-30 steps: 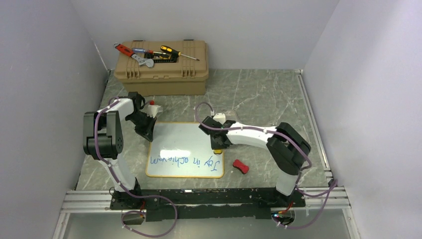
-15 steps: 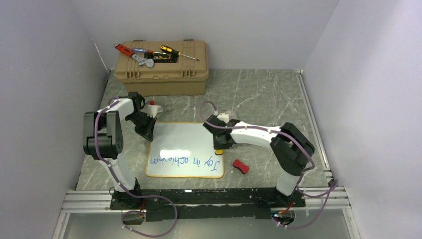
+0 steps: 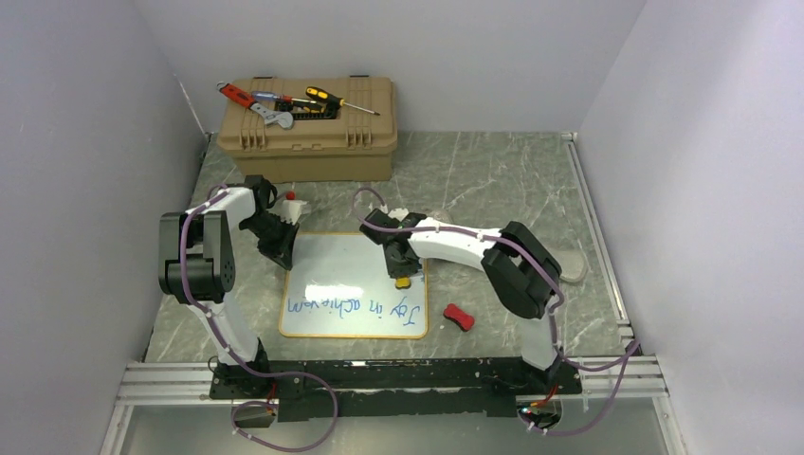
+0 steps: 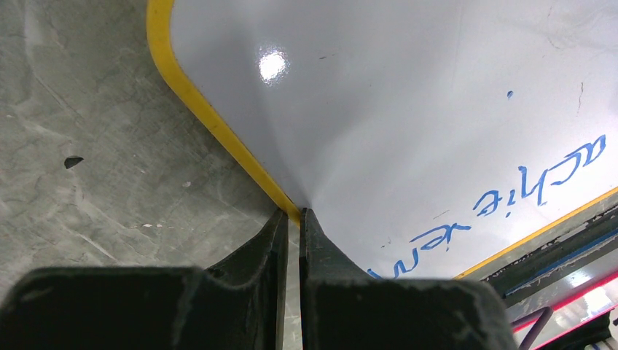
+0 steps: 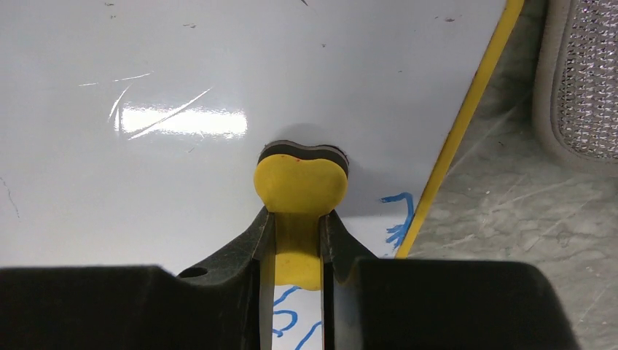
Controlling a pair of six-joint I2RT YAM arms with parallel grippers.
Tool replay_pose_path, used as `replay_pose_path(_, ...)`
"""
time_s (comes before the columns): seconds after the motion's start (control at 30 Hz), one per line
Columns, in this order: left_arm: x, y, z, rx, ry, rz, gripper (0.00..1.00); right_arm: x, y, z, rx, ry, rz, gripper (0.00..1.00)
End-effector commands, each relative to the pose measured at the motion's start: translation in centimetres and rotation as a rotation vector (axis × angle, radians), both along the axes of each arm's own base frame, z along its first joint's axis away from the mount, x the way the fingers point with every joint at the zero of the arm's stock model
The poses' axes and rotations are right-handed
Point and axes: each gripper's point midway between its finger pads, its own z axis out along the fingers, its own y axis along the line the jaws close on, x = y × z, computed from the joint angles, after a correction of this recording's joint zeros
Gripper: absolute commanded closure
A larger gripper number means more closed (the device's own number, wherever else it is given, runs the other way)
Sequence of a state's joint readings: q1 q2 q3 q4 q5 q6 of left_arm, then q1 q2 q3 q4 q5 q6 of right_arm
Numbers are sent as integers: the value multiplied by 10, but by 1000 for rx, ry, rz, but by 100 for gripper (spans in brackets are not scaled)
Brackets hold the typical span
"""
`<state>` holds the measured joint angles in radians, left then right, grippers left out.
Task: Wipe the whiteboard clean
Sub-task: Erase the whiteboard at the center of the board.
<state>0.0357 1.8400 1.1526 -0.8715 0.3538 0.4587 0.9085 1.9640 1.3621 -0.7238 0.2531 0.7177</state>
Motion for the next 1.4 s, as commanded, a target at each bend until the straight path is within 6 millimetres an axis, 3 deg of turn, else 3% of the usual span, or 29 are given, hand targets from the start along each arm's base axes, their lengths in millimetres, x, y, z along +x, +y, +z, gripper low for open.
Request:
replay_pose_path(0.0, -17, -7, -31, -3, 63, -71, 100, -24, -25, -47, -91, 122, 8, 100)
replay_pose_path(0.17, -18, -7, -33, -8, 67, -69, 100, -21, -92, -50, -158, 115, -90, 100)
replay_pose_path(0.27, -18, -7, -34, -10, 68, -68, 100, -27, -106, -53, -180, 116, -96, 100)
replay_pose_path(0.33, -18, -8, -33, -10, 69, -67, 100, -29, -100, -56, -165, 126, -92, 100)
replay_pose_path(0.4, -17, -8, -33, -11, 70, -64, 100, -29, -83, -57, -137, 128, -68, 100)
replay_pose_path(0.53, -18, -8, -33, -9, 73, -64, 100, -34, -18, -57, -80, 136, 46, 100)
replay_pose_path(0.63, -17, -7, -31, -7, 67, -64, 100, -44, 37, -45, -20, 114, 167, 100)
replay_pose_path(0.73, -17, -7, -32, -7, 72, -63, 100, -57, 69, -34, 51, 107, 258, 100)
replay_pose_path(0.83, -16, -8, -32, -11, 72, -63, 100, -70, 58, -34, 47, 127, 268, 100)
replay_pose_path(0.93, -17, -8, -32, -9, 71, -64, 100, -83, 14, -35, -13, 147, 234, 100)
replay_pose_path(1.03, -16, -8, -32, -13, 69, -66, 100, -109, -42, -42, -83, 190, 199, 100)
replay_pose_path(1.13, -16, -10, -31, -22, 66, -64, 100, -127, -71, -42, -115, 217, 177, 100)
replay_pose_path(1.23, -17, -11, -31, -28, 71, -64, 100, -130, -69, -39, -96, 218, 178, 100)
replay_pose_path(1.3, -18, -12, -31, -33, 73, -63, 100, -125, -43, -34, -45, 212, 207, 100)
replay_pose_path(1.37, -18, -13, -33, -38, 79, -62, 100, -116, -5, -29, -10, 191, 255, 100)
